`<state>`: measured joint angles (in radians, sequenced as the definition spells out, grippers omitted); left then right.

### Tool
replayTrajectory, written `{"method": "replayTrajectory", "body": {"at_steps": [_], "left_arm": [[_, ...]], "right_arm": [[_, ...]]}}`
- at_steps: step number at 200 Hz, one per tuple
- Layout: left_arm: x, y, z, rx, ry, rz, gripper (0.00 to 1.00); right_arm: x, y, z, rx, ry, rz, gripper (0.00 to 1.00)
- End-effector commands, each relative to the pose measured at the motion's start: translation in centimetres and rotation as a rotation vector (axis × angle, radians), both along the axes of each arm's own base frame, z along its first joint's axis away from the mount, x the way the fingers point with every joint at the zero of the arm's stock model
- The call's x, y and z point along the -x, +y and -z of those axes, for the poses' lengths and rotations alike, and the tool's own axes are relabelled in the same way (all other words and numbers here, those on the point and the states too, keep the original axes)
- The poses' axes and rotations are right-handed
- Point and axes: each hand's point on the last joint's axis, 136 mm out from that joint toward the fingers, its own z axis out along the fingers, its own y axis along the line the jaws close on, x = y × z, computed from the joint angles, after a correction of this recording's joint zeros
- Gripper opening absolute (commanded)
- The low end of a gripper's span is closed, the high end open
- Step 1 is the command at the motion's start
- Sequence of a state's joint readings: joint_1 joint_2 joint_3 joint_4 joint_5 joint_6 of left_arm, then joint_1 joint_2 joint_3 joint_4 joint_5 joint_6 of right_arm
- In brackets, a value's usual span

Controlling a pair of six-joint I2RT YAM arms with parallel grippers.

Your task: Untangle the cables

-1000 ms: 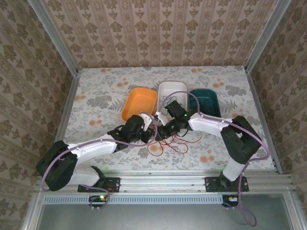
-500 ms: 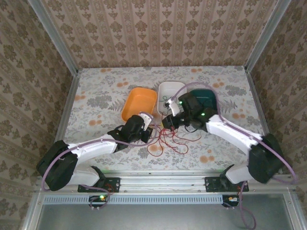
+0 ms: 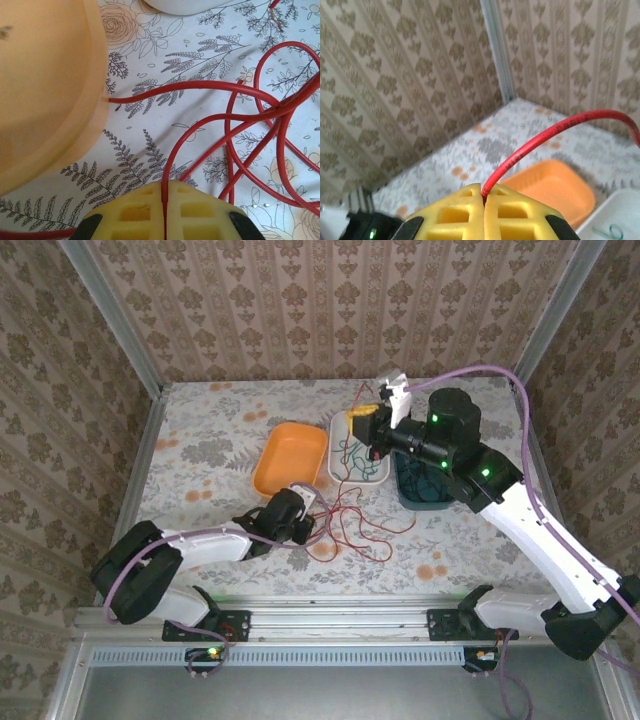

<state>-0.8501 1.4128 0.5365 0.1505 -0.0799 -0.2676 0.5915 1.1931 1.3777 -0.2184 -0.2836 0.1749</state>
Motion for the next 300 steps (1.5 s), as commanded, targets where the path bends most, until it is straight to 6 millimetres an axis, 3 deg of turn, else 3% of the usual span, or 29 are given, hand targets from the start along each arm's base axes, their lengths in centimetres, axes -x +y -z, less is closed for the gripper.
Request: {"method": "replayTrajectory", "body": {"at_steps": [1,46,89,158,161,195,240,300], "left_arm": [[0.4,0.8,1.4,-0.026,0.025,-0.031,0.00],[1.2,2.0,3.3,-0.063,0.059,-0.059,0.00],[1.5,2.4,4.1,-0.081,0.075,-0.066,0.00],[1.6,4.1,6.7,-0.153,0.110,-0.144,0.00],[1.6,4.1,6.8,-0.155,0.111,-0.145,0.00],[1.6,3.8,6.0,-0.142,0.086,-0.131,0.00],[1.7,2.6,3.4,-0.052,0.025,-0.070,0.00],[1.4,3.0,1.0,0.000,-0.026,-0.093,0.00]], "right_arm": [[-0.9,-0.6,-5.9,-0.079,-0.176,0.065,0.00],[-1.0,-2.4,-13.0,-0.162,-0.355,0.160,0.00],[1.2,-5.1,-19.0,-0.231,-0.524,0.231,0.00],[3.7,-6.0,-28.1,-0.320,-0.745,0.222,0.00],[2.6,-5.3,-27.7,-0.311,-0.731,0.218,0.00],[0.0,-3.3,-27.2,-0.302,-0.652,0.167,0.00],[-5.2,0.6,-22.7,-0.264,-0.468,0.104,0.00],[-10.0,4.7,-17.2,-0.226,-0.306,0.043,0.00]]}}
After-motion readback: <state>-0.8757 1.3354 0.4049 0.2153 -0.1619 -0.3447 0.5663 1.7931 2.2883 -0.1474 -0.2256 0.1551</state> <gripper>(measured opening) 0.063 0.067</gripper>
